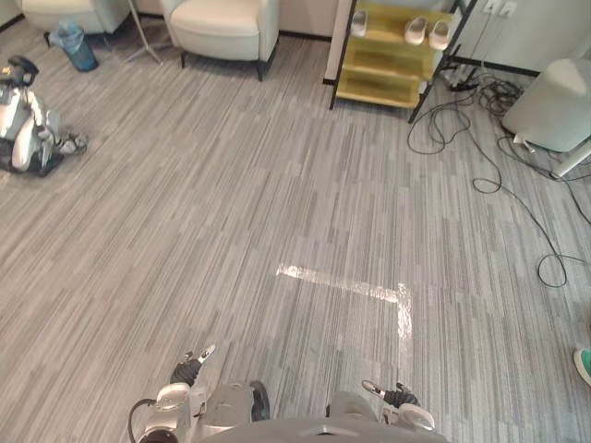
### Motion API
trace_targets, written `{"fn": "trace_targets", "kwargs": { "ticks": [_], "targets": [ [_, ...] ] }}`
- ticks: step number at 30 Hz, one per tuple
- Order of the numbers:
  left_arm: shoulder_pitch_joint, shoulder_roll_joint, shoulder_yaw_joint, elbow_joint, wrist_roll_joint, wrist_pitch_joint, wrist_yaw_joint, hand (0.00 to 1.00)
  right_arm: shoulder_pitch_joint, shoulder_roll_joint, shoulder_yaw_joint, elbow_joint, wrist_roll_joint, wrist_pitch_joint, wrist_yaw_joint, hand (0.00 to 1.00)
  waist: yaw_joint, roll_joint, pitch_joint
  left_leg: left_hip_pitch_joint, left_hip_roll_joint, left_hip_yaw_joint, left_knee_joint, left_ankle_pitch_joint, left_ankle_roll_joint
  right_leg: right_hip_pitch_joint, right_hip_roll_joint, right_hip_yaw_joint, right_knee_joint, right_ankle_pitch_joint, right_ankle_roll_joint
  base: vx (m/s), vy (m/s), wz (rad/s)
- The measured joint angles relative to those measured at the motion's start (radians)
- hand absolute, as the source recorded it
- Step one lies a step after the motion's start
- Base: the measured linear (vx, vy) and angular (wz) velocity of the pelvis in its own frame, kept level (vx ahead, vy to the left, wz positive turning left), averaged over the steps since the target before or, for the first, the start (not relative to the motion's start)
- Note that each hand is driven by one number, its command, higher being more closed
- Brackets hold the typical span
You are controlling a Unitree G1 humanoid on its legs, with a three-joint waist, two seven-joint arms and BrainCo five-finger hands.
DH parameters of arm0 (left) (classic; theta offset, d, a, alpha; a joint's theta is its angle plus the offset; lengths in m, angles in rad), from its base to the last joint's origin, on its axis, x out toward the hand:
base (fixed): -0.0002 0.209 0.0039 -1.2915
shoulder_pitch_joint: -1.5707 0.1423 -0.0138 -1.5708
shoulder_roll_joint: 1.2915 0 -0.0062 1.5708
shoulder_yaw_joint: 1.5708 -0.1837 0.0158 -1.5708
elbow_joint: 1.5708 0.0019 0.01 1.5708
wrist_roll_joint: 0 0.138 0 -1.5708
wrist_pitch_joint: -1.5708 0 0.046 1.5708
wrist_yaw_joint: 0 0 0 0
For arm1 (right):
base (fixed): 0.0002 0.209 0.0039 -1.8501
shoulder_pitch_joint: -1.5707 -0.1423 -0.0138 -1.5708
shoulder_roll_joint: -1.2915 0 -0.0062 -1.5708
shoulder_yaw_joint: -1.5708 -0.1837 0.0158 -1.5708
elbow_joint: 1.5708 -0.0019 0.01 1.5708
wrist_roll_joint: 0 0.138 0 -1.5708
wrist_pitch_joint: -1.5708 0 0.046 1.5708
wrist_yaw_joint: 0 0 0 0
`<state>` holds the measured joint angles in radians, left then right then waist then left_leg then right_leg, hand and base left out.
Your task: Pick up cushions and gather them together orderly.
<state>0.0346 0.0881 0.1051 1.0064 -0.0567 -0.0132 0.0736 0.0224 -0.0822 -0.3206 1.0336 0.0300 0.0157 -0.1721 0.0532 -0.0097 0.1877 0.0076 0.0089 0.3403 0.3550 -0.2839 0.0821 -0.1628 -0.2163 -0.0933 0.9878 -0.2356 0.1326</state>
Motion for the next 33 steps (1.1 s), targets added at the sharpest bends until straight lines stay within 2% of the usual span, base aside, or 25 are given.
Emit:
{"fn": "trace_targets", "kwargs": {
  "ticks": [1,3,5,6,7,8,9,11,12,14,15,17,19,20,21,23,24,26,27,28,29,30,32,33],
  "targets": [
    [0.014,0.001,0.000,-0.001,0.000,0.001,0.001,0.00,0.000,-0.007,0.004,0.000,-0.006,-0.001,0.001,0.00,-0.002,0.013,-0.001,0.047,0.011,0.004,-0.031,0.002,-0.004,-0.014,-0.009,-0.082,-0.029,-0.037,-0.029,0.18,-0.063,-0.15],
    [0.022,0.008,0.001,-0.003,-0.001,0.001,0.006,0.00,-0.002,-0.007,0.005,0.000,-0.020,-0.001,0.001,0.00,-0.005,0.010,-0.002,0.077,0.028,0.008,-0.049,0.007,-0.011,-0.050,-0.009,-0.158,-0.129,-0.065,-0.049,0.19,-0.130,-0.08],
    [0.029,0.011,0.001,-0.003,-0.001,0.002,0.007,0.00,-0.004,-0.008,0.004,0.000,-0.029,0.000,0.000,0.00,-0.013,0.009,-0.002,0.092,0.048,0.013,-0.062,0.007,-0.037,-0.083,-0.008,-0.222,-0.274,-0.054,-0.063,0.16,-0.177,-0.07],
    [0.035,0.015,0.002,-0.003,-0.002,0.002,0.007,0.00,-0.007,-0.009,0.005,0.003,-0.036,0.001,-0.001,0.00,-0.018,0.006,-0.001,0.108,0.054,0.016,-0.076,0.007,-0.063,-0.105,-0.007,-0.255,-0.411,0.003,-0.076,0.21,-0.247,-0.13],
    [0.035,0.030,0.001,0.001,-0.003,0.001,0.007,0.00,-0.006,-0.007,0.012,0.006,-0.036,0.002,0.000,0.00,-0.022,-0.022,0.002,0.130,0.038,0.001,-0.087,0.005,-0.095,-0.109,0.002,-0.261,-0.530,0.149,-0.132,0.26,-0.289,-0.24],
    [0.033,0.023,-0.002,0.013,-0.003,0.001,0.008,0.00,-0.006,-0.019,0.016,0.013,-0.037,0.005,-0.001,0.00,-0.023,0.009,0.009,0.139,0.059,-0.020,-0.101,0.003,-0.105,-0.090,0.034,-0.258,-0.545,0.163,-0.142,0.21,-0.274,-0.36],
    [0.037,0.012,-0.013,0.031,-0.002,0.001,0.007,0.00,-0.003,-0.036,0.025,0.015,-0.038,0.005,-0.001,0.00,-0.022,0.041,0.005,0.134,0.079,-0.050,-0.118,0.006,-0.110,-0.076,0.072,-0.252,-0.586,0.168,-0.148,0.17,-0.242,-0.53],
    [0.036,-0.001,-0.029,0.058,0.001,0.001,0.007,0.00,-0.001,-0.051,0.019,0.017,-0.038,0.008,-0.002,0.00,-0.026,0.069,0.009,0.135,0.098,-0.104,-0.147,0.006,-0.112,-0.077,0.115,-0.250,-0.628,0.171,-0.154,0.11,-0.184,-0.39],
    [0.034,-0.009,-0.029,0.068,0.002,0.002,0.007,0.00,0.001,-0.053,0.001,0.017,-0.038,0.009,-0.002,0.00,-0.031,0.082,0.002,0.134,0.113,-0.125,-0.152,0.015,-0.131,-0.071,0.139,-0.255,-0.654,0.169,-0.157,0.10,-0.153,-0.10],
    [0.033,-0.009,-0.029,0.068,0.002,0.001,0.006,0.00,0.005,-0.052,-0.001,0.026,-0.038,0.009,-0.003,0.00,-0.032,0.083,0.003,0.134,0.128,-0.139,-0.143,0.023,-0.144,-0.044,0.154,-0.267,-0.690,0.167,-0.156,0.07,-0.120,0.15],
    [0.027,-0.008,-0.029,0.069,0.002,0.001,0.006,0.00,0.008,-0.052,-0.003,0.046,-0.037,0.009,-0.006,0.00,-0.035,0.081,0.004,0.118,0.143,-0.157,-0.082,0.038,-0.171,-0.003,0.164,-0.283,-0.738,0.169,-0.156,0.04,-0.096,0.41],
    [0.025,0.001,-0.031,0.066,0.004,0.001,0.006,0.00,0.016,-0.048,0.000,0.045,-0.035,0.008,-0.009,0.00,-0.030,0.072,0.008,0.060,0.165,-0.157,0.052,0.044,-0.181,0.043,0.174,-0.300,-0.800,0.183,-0.157,0.04,-0.065,0.33],
    [0.026,0.003,-0.032,0.064,0.018,0.001,0.007,0.00,0.020,-0.049,0.000,0.045,-0.033,0.007,-0.011,0.00,-0.024,0.073,0.010,-0.010,0.196,-0.152,0.216,0.073,-0.220,0.095,0.191,-0.301,-0.862,0.202,-0.158,0.06,-0.025,0.12],
    [0.027,0.003,-0.033,0.064,0.020,0.002,0.007,0.00,0.022,-0.049,-0.001,0.045,-0.032,0.006,-0.011,0.00,-0.023,0.075,0.012,-0.029,0.201,-0.153,0.263,0.089,-0.228,0.114,0.195,-0.298,-0.878,0.207,-0.160,0.08,-0.018,0.02],
    [0.029,0.003,-0.033,0.064,0.020,0.002,0.007,0.00,0.024,-0.048,-0.001,0.044,-0.031,0.005,-0.012,0.00,-0.022,0.073,0.014,-0.045,0.205,-0.153,0.305,0.104,-0.222,0.130,0.196,-0.293,-0.893,0.209,-0.159,0.12,0.020,-0.10],
    [0.037,0.005,-0.034,0.064,0.021,0.003,0.007,0.00,0.030,-0.044,-0.006,0.043,-0.028,0.006,-0.012,0.00,-0.018,0.075,0.018,-0.073,0.200,-0.154,0.331,0.030,-0.209,0.168,0.196,-0.252,-0.926,0.210,-0.161,0.12,0.066,-0.13],
    [0.037,0.004,-0.036,0.063,0.021,0.003,0.007,0.00,0.033,-0.043,-0.012,0.044,-0.028,0.006,-0.012,0.00,-0.017,0.074,0.019,-0.087,0.176,-0.168,0.282,-0.007,-0.207,0.176,0.182,-0.240,-0.928,0.216,-0.159,0.08,0.099,-0.10],
    [0.039,0.003,-0.033,0.059,0.022,0.003,0.007,0.00,0.036,-0.042,-0.017,0.043,-0.028,0.006,-0.012,0.00,-0.009,0.072,0.020,-0.107,0.138,-0.192,0.162,-0.012,-0.205,0.184,0.163,-0.208,-0.928,0.214,-0.142,0.09,0.175,-0.31],
    [0.038,0.001,-0.031,0.056,0.022,0.003,0.007,0.00,0.038,-0.042,-0.019,0.043,-0.028,0.006,-0.012,0.00,-0.005,0.072,0.020,-0.119,0.116,-0.220,0.097,-0.004,-0.202,0.186,0.153,-0.195,-0.926,0.213,-0.129,0.08,0.207,-0.53],
    [0.040,-0.007,-0.030,0.053,0.022,0.003,0.007,0.00,0.044,-0.046,-0.019,0.041,-0.028,0.006,-0.012,0.00,-0.001,0.081,0.018,-0.113,0.100,-0.260,-0.010,0.033,-0.206,0.186,0.149,-0.178,-0.921,0.211,-0.109,0.09,0.244,-0.48],
    [0.046,-0.017,-0.029,0.053,0.021,0.003,0.007,0.00,0.048,-0.049,-0.020,0.037,-0.028,0.006,-0.012,0.00,0.002,0.088,0.019,-0.106,0.102,-0.263,-0.038,0.094,-0.199,0.187,0.155,-0.166,-0.920,0.213,-0.097,0.14,0.243,-0.55],
    [0.059,-0.012,-0.027,0.055,0.021,0.003,0.007,0.00,0.056,-0.047,-0.020,0.035,-0.028,0.006,-0.013,0.00,0.002,0.095,0.018,-0.080,0.080,-0.252,-0.058,0.112,-0.157,0.222,0.151,-0.138,-0.951,0.229,-0.070,0.22,0.273,-0.32],
    [0.055,0.001,-0.026,0.046,0.022,0.003,0.007,0.00,0.073,-0.027,-0.027,0.032,-0.029,0.008,-0.012,0.00,-0.002,0.055,0.017,-0.053,0.049,-0.224,-0.088,0.107,-0.146,0.233,0.122,-0.119,-0.966,0.245,-0.057,0.22,0.201,-0.22],
    [0.059,0.007,-0.020,0.041,0.022,0.003,0.006,0.00,0.074,-0.013,-0.041,0.032,-0.030,0.009,-0.012,0.00,0.003,0.050,0.017,-0.037,0.032,-0.206,-0.100,0.115,-0.121,0.232,0.106,-0.106,-0.966,0.243,-0.054,0.21,0.181,-0.24]
  ]
}}
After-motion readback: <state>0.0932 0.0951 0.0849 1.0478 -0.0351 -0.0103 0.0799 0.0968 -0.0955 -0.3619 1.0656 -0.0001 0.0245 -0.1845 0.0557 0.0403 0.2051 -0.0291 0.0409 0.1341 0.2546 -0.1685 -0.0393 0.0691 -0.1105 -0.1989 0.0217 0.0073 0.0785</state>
